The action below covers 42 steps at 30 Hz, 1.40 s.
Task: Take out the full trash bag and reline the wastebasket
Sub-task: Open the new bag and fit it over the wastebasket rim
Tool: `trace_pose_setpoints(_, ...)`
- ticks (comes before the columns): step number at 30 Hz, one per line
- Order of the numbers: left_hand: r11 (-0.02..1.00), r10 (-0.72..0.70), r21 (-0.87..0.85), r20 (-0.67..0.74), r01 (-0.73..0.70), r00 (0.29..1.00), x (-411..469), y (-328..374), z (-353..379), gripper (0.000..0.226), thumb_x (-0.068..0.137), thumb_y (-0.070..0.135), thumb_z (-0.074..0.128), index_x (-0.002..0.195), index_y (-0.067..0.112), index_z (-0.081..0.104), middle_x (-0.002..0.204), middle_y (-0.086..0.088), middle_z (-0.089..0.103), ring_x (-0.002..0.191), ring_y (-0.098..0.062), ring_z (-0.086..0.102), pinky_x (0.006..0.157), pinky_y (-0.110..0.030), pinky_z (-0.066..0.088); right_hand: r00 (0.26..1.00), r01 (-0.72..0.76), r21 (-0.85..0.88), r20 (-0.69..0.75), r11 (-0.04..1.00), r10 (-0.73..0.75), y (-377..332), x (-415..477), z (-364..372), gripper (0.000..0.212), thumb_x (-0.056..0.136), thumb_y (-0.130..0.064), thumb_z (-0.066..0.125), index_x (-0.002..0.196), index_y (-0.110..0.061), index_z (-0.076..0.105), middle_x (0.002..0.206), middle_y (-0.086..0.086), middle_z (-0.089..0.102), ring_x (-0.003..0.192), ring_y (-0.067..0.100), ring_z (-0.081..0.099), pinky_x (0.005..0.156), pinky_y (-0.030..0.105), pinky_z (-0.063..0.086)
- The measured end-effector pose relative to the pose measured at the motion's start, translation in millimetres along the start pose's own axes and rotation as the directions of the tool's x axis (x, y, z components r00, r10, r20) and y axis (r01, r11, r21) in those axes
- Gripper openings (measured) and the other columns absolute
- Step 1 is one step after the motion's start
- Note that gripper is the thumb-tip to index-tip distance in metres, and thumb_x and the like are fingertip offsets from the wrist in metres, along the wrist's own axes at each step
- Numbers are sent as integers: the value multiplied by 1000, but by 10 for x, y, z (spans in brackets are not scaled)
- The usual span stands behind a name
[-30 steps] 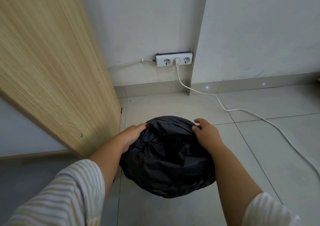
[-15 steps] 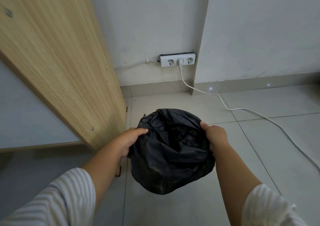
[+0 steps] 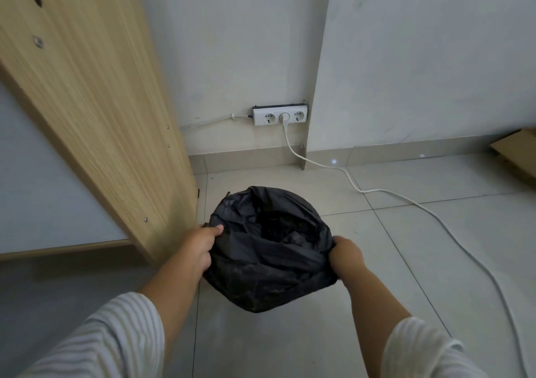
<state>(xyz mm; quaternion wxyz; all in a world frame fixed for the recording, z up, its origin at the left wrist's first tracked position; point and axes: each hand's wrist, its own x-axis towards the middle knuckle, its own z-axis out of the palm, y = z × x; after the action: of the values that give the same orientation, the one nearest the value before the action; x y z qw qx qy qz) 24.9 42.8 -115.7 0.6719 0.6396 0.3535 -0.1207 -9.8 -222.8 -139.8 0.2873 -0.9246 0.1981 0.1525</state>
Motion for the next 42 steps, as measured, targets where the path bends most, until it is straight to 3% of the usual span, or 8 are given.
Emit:
trace_pose_setpoints(3, 999, 27, -46, -14, -27, 1000, -23, 2, -1, 39, 92, 16, 61, 128, 8, 50, 125, -17, 58, 112, -37, 57, 96, -51, 46, 995, 43, -202, 92, 978, -25, -52, -82, 23, 31, 95, -4, 38, 118, -5, 59, 123, 14, 61, 112, 31, 59, 89, 31, 45)
trace_pose_setpoints(5, 994, 10, -105, -15, -12, 1000, 13, -34, -35, 39, 89, 18, 64, 125, 9, 51, 122, -15, 60, 109, -36, 59, 93, -54, 48, 992, -66, 238, 118, 969, 39, -62, -129, 1, 26, 95, -4, 38, 103, -6, 63, 112, 18, 62, 101, 34, 60, 88, 38, 48)
trace_pose_setpoints(9, 990, -21, -134, 97, 34, 995, -185, -45, -93, 32, 87, 20, 62, 117, 8, 60, 109, -18, 66, 92, -33, 64, 72, -41, 54, 961, -270, 798, 259, 539, 98, -78, -140, 3, 25, 94, -23, 41, 87, -8, 60, 86, 10, 62, 79, 28, 59, 69, 39, 54)
trace_pose_setpoints(15, 955, -122, 293, 266, 40, 956, -295, -51, -189, 56, 81, 28, 73, 122, 38, 37, 119, -3, 54, 101, -28, 55, 72, -47, 51, 918, -352, 828, 396, 436, -9, -82, -103, 50, 38, 94, -28, 57, 120, 0, 58, 118, 15, 66, 107, 30, 63, 93, 42, 50)
trace_pose_setpoints(22, 999, -47, -2, 322, 50, 946, -268, -34, -112, 64, 81, -23, 39, 128, 21, 44, 109, -13, 60, 93, -33, 60, 74, -44, 55, 955, -281, 794, 176, 539, 238, -159, -53, 64, 58, 84, -39, 68, 103, 14, 57, 112, 30, 63, 101, 41, 63, 90, 58, 51)
trace_pose_setpoints(26, 977, -18, -197, 273, 75, 962, -242, -105, -94, 47, 87, -20, 34, 124, 4, 50, 109, -18, 60, 88, -29, 60, 82, -39, 51, 953, -304, 928, 293, 216, 83, -210, -126, 67, 30, 91, -12, 61, 117, 3, 59, 114, 22, 66, 100, 36, 65, 87, 46, 54)
trace_pose_setpoints(34, 998, -56, 10, 36, 55, 998, -218, -245, 115, 31, 81, 20, 63, 111, 10, 61, 101, -14, 66, 83, -31, 66, 62, -34, 54, 966, -224, 849, 259, 479, -6, -304, -206, 132, 38, 85, -7, 68, 119, -12, 52, 109, 11, 65, 95, 31, 64, 75, 42, 56)
trace_pose_setpoints(42, 995, -100, -1, 158, 102, 982, -316, -289, 208, 32, 90, -7, 39, 113, 11, 53, 97, -17, 63, 85, -34, 64, 77, -47, 56, 975, -214, 798, 210, 563, 73, -287, -177, 175, 21, 90, -23, 64, 106, -10, 58, 106, 12, 64, 95, 30, 62, 75, 41, 57)
